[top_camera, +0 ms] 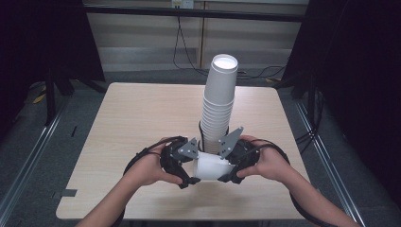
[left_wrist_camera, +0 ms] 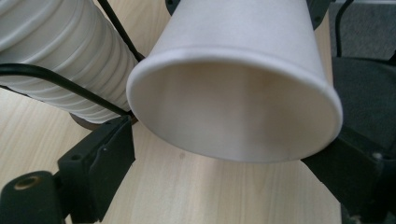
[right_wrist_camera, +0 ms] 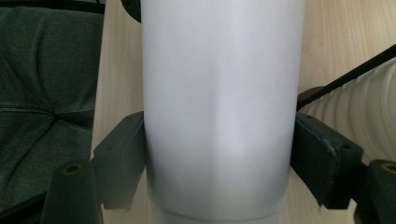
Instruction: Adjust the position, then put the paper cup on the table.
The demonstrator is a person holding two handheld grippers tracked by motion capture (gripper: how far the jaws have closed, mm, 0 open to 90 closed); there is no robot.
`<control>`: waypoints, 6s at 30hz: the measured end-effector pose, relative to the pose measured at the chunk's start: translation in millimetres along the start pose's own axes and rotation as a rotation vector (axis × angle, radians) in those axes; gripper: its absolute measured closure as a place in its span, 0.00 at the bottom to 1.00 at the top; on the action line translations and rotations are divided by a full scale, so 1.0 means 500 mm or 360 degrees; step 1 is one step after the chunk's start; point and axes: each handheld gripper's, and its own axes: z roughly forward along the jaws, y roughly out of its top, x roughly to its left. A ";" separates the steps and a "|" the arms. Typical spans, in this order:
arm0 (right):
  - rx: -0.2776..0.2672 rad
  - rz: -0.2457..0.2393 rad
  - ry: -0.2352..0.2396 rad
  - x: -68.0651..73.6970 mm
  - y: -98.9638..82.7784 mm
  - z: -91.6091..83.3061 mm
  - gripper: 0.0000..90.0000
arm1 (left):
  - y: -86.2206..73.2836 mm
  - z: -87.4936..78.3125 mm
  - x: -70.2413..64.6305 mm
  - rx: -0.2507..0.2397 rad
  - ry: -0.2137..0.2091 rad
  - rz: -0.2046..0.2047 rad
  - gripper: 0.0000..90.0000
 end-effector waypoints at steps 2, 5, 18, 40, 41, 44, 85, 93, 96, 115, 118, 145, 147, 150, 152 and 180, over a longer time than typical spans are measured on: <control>-0.0008 0.0012 0.0002 -0.001 -0.003 -0.001 0.27 | -0.001 0.000 0.001 0.0000 0.0002 -0.0006 0.10; -0.0011 0.0027 -0.0003 -0.003 -0.009 -0.002 0.27 | -0.001 -0.002 0.001 -0.0009 0.0008 -0.0021 0.12; -0.0032 0.0065 -0.0012 -0.010 -0.030 -0.009 0.26 | -0.013 -0.013 0.004 -0.0038 -0.0025 -0.0100 0.10; -0.0151 0.0129 -0.0022 -0.021 -0.041 -0.019 0.26 | -0.028 -0.004 0.010 -0.0178 -0.0029 -0.0154 0.14; -0.0154 0.0125 -0.0018 -0.021 -0.041 -0.017 0.26 | -0.028 -0.004 0.011 -0.0184 -0.0035 -0.0169 0.14; -0.0161 0.0125 -0.0010 -0.020 -0.041 -0.015 0.26 | -0.030 -0.004 0.012 -0.0202 -0.0012 -0.0172 0.15; -0.0383 0.0110 0.0056 -0.014 -0.050 -0.019 0.26 | -0.025 -0.006 0.019 -0.0413 -0.0063 -0.0157 0.05; -0.0402 0.0070 0.0059 -0.013 -0.035 -0.018 0.26 | -0.021 -0.007 0.017 -0.0427 -0.0089 -0.0138 0.09; -0.0411 0.0067 0.0067 -0.013 -0.035 -0.019 0.26 | -0.023 -0.012 0.018 -0.0446 -0.0096 -0.0130 0.10; -0.0364 0.0070 0.0028 -0.015 -0.031 0.008 0.26 | -0.016 -0.026 0.016 -0.0347 -0.0043 -0.0144 0.15; -0.0364 0.0082 0.0025 -0.014 -0.031 0.009 0.26 | -0.015 -0.029 0.015 -0.0342 -0.0026 -0.0134 0.15; -0.0332 0.0326 -0.0065 -0.005 -0.118 0.056 0.15 | -0.050 -0.053 0.030 -0.0096 0.0059 -0.0226 0.14; -0.0317 0.0326 -0.0088 -0.004 -0.125 0.060 0.15 | -0.055 -0.055 0.032 -0.0085 0.0063 -0.0246 0.14; -0.0288 0.0337 -0.0118 -0.002 -0.137 0.069 0.15 | -0.063 -0.060 0.035 -0.0060 0.0076 -0.0259 0.14; -0.0281 0.0353 -0.0130 0.000 -0.147 0.075 0.15 | -0.067 -0.063 0.037 -0.0026 0.0083 -0.0272 0.14; -0.0266 0.0499 -0.0262 0.018 -0.235 0.144 0.16 | -0.119 -0.118 0.077 0.0239 0.0182 -0.0388 0.13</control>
